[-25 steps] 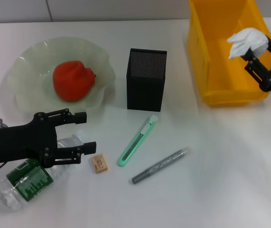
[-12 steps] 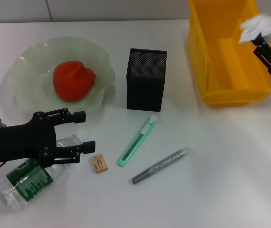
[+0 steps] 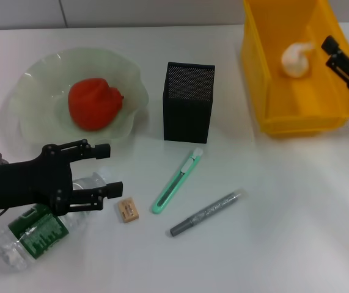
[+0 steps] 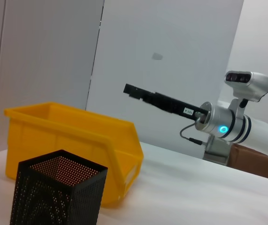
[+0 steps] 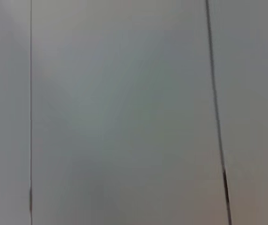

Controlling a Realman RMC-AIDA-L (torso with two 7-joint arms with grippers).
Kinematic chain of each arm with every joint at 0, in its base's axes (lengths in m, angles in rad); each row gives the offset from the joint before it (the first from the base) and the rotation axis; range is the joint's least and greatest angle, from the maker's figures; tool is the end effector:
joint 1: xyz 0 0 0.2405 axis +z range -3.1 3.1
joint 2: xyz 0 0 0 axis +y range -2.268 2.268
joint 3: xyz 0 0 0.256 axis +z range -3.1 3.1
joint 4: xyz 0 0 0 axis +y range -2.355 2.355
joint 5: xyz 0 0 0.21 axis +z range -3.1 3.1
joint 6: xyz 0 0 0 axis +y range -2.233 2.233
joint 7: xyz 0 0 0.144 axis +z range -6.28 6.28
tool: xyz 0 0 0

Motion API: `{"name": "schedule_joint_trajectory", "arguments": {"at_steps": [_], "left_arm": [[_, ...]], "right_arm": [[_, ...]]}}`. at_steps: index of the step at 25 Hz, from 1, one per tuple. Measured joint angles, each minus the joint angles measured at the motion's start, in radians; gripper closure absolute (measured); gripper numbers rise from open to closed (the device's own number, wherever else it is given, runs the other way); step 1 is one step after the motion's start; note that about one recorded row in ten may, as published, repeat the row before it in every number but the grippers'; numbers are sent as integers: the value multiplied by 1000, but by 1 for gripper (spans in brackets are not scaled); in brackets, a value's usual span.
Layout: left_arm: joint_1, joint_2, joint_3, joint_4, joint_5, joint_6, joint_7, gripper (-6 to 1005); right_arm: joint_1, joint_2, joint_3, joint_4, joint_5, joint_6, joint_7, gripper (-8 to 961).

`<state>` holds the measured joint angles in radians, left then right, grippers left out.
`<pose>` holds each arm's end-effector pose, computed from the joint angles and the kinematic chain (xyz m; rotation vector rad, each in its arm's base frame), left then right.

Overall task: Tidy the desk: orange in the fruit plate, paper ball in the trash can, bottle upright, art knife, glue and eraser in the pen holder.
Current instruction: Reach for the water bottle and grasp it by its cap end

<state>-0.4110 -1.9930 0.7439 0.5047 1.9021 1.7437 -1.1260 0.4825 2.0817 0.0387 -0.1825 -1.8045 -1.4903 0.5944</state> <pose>-0.2950 0.2726 0.0102 -2.8005 -0.4809 -0.8510 0.3118 0.3205 0.0171 -1.8465 0.4241 0.9702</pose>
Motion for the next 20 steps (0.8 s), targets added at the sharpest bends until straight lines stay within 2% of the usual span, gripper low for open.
{"name": "schedule_joint_trajectory", "arguments": {"at_steps": [5, 7, 8, 11, 12, 13, 16, 17, 20], "left_arm": [[1, -1, 0, 0, 0, 6, 0, 187], [2, -1, 0, 0, 0, 8, 0, 187], [1, 0, 0, 0, 0, 8, -1, 187], [-1, 3, 0, 4, 1, 7, -9, 188], [-1, 3, 0, 4, 1, 7, -9, 188], [-1, 3, 0, 4, 1, 7, -9, 188], [-1, 6, 0, 24, 6, 0, -32, 188], [-1, 6, 0, 24, 6, 0, -32, 188], [-1, 6, 0, 25, 7, -1, -35, 188]], "right_arm": [[-6, -10, -35, -17, 13, -110, 173, 155], [-12, -22, -126, -44, 5, -197, 288, 156], [-12, -22, -126, -44, 5, -197, 288, 156], [-18, -39, -257, -63, 4, -269, 348, 157], [-20, -48, -358, -83, 4, -302, 363, 157], [-20, -48, -358, -83, 4, -302, 363, 158], [-33, -54, -510, -127, 3, -321, 364, 158], [-42, -53, -603, -168, 1, -319, 362, 159], [-46, -51, -664, -196, -18, -311, 361, 159]]}}
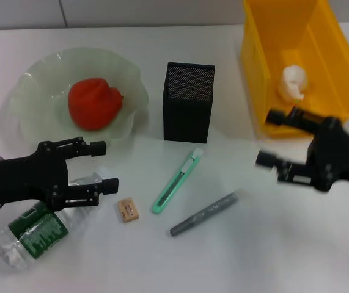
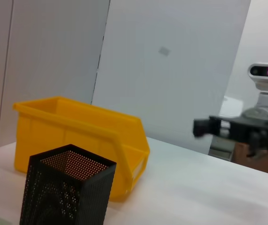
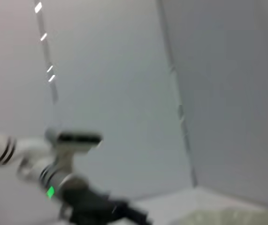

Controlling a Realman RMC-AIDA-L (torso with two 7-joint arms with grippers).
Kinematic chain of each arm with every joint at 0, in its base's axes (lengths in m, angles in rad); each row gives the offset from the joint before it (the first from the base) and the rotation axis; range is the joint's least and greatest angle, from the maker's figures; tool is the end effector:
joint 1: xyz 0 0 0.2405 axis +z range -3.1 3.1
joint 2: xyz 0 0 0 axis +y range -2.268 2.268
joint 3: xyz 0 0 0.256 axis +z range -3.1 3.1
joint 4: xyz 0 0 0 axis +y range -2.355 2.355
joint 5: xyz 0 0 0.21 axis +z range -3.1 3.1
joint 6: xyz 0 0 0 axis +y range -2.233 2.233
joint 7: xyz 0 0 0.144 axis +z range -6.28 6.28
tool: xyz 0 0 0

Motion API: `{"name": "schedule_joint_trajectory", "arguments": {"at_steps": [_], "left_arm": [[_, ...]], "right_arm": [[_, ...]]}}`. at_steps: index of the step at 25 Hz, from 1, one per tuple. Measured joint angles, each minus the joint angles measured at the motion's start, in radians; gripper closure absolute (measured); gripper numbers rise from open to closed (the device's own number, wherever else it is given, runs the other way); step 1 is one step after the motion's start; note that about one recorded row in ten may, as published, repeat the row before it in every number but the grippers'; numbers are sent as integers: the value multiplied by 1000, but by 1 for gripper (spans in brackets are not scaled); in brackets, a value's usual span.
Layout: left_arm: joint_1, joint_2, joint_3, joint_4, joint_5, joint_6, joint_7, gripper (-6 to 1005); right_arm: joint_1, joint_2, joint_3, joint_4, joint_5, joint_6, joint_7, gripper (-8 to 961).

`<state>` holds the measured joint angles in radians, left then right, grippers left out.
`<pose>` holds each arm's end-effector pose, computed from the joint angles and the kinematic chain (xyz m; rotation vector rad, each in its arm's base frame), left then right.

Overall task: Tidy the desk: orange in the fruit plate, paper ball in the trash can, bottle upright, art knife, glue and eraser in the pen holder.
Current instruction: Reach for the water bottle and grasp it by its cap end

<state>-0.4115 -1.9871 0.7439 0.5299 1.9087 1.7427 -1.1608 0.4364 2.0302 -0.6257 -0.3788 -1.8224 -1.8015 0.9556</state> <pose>-0.2957 0.2758 0.0155 -2.8037 -0.4993 -0.8256 0.2762 0.2716 0.0011 -2.6259 0.3477 1.1237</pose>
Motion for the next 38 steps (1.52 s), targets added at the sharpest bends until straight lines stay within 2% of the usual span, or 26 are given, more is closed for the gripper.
{"name": "schedule_joint_trajectory", "arguments": {"at_steps": [5, 7, 10, 18, 20, 21, 23, 24, 25, 26, 28, 30, 35, 36, 38], "left_arm": [[-1, 0, 0, 0, 1, -8, -7, 188], [-1, 0, 0, 0, 1, -8, -7, 188], [8, 2, 0, 28, 0, -14, -58, 188], [16, -4, 4, 98, 2, -12, -118, 188], [18, -10, 12, 278, 56, 3, -290, 188], [12, -11, 12, 321, 81, 8, -337, 188], [12, -11, 12, 321, 81, 8, -337, 188], [-10, -13, 12, 426, 149, 37, -453, 188], [-10, -13, 12, 426, 149, 37, -453, 188], [-26, -13, 12, 480, 181, 68, -515, 188], [-26, -13, 12, 480, 181, 68, -515, 188], [-108, -21, 21, 647, 318, 185, -732, 188], [-159, -34, 60, 708, 415, 214, -841, 188], [-222, -59, 142, 725, 541, 212, -951, 188], [-222, -59, 142, 725, 541, 212, -951, 188]], "right_arm": [[13, 8, -34, -26, -109, 47, -22, 159], [21, 22, -36, -27, -154, 90, -53, 158], [26, 32, -37, -29, -175, 123, -65, 158], [39, 38, -36, -19, -200, 174, -74, 159], [39, 38, -31, -19, -200, 176, -75, 159], [39, 38, -31, -19, -200, 176, -75, 159], [39, 38, -29, -19, -198, 176, -75, 159], [39, 38, -28, -19, -196, 176, -76, 159], [39, 38, -28, -19, -195, 176, -76, 159], [39, 40, -27, -20, -195, 177, -76, 159], [38, 41, -27, -21, -194, 177, -77, 159], [38, 42, -27, -23, -194, 177, -77, 159], [32, 43, -27, -26, -193, 172, -78, 159], [31, 43, -27, -27, -193, 172, -78, 159], [30, 42, -29, -27, -193, 172, -79, 159]]}}
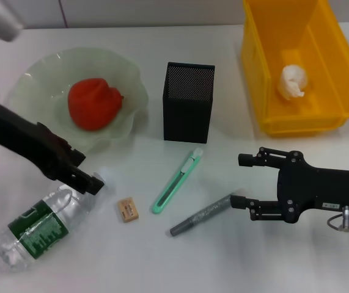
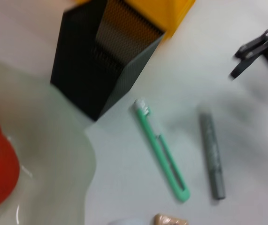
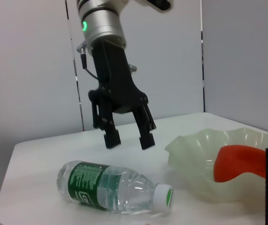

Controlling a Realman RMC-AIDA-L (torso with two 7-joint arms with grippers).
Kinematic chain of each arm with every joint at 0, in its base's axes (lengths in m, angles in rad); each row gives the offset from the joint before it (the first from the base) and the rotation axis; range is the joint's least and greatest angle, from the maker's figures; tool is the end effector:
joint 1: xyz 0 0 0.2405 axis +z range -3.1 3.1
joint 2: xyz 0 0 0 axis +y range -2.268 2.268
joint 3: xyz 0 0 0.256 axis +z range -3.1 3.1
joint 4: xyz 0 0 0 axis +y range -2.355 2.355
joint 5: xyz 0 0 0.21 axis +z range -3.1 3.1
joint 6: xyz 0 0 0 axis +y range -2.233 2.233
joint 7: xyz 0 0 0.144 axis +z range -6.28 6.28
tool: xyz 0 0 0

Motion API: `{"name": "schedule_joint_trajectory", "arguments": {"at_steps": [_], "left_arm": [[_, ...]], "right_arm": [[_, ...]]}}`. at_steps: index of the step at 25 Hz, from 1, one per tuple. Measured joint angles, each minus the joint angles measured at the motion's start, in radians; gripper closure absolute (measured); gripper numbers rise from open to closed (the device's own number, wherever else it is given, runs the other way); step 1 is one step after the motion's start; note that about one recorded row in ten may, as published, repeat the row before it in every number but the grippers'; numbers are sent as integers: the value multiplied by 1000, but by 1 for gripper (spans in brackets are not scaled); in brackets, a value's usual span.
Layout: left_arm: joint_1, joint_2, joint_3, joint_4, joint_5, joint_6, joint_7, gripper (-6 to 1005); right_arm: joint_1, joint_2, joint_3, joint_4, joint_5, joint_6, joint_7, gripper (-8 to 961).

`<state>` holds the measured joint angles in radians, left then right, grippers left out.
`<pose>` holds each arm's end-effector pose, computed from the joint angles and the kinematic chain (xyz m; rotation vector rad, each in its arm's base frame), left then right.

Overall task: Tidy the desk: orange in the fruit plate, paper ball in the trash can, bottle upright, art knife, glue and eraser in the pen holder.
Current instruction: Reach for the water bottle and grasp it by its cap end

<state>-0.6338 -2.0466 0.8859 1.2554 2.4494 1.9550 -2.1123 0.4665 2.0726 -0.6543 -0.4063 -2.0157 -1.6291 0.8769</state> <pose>-0.2055 0.3299 0.0631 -2.9373 -0.9237 0.2033 0.2859 0.2748 -0.0368 -2.7897 0.2732 0.7944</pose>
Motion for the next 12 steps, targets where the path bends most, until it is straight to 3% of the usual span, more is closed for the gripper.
{"name": "schedule_joint_trajectory", "arguments": {"at_steps": [1, 2, 3, 7, 12], "left_arm": [[0, 0, 0, 0, 0, 0, 0, 188], [-33, -17, 33, -3, 64, -9, -41, 188], [-65, -27, 118, -17, 118, -54, -133, 188], [-71, -26, 220, -26, 130, -121, -219, 188], [-81, -27, 242, -55, 162, -136, -238, 188]], "right_arm": [[0, 0, -1, 0, -1, 1, -1, 158], [-1, 0, -1, -1, -1, 2, -1, 158], [-2, 0, -1, -1, -2, 4, -1, 158], [-3, 0, -1, -1, -6, 5, -2, 158], [-3, 0, 1, 0, -7, 4, -3, 158]]}}
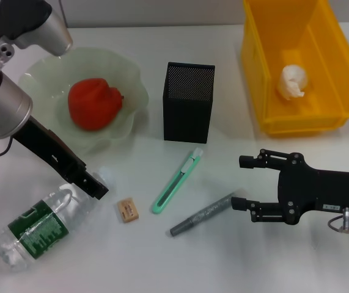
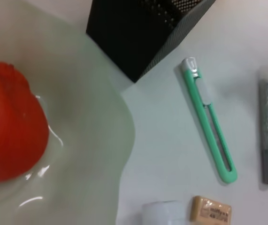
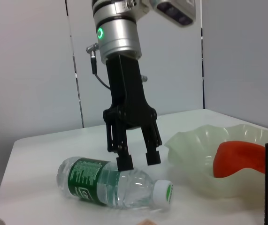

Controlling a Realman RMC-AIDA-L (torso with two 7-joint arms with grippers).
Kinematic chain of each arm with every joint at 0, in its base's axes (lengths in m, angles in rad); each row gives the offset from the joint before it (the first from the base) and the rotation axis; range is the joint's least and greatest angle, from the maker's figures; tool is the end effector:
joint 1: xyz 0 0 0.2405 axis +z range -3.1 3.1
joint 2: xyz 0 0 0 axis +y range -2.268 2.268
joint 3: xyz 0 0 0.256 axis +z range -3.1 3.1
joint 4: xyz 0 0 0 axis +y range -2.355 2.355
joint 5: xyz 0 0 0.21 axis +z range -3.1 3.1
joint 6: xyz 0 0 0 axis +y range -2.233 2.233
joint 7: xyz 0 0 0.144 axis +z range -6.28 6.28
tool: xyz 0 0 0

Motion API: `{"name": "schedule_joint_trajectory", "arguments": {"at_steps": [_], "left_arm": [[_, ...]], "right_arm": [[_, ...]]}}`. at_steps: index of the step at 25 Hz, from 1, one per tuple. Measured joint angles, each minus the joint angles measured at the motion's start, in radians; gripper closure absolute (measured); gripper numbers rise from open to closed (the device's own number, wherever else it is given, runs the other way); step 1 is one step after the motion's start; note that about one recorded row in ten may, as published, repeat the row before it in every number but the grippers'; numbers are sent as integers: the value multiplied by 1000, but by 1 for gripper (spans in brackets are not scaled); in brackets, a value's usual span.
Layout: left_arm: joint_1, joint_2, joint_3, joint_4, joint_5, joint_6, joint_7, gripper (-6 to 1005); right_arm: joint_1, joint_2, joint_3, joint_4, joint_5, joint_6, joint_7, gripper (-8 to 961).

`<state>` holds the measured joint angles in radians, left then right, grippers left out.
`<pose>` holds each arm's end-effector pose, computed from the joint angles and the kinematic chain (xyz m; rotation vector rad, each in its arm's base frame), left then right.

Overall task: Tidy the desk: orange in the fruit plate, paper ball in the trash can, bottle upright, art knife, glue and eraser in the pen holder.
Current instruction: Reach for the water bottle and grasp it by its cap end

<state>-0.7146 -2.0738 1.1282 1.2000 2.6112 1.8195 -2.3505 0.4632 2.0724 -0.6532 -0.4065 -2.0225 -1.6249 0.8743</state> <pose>-0.1906 0.3478 0.0213 -2.7920 -1.0125 0.5777 0.2878 0.2737 -0.0372 -2.7919 0.2757 0.7827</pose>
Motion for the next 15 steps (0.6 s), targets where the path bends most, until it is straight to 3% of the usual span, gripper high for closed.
{"name": "schedule_joint_trajectory", "arguments": {"at_steps": [15], "left_arm": [[-23, 4, 57, -123, 13, -108, 5, 189]], "right_arm": [[0, 0, 0, 0, 4, -3, 2, 158]]}}
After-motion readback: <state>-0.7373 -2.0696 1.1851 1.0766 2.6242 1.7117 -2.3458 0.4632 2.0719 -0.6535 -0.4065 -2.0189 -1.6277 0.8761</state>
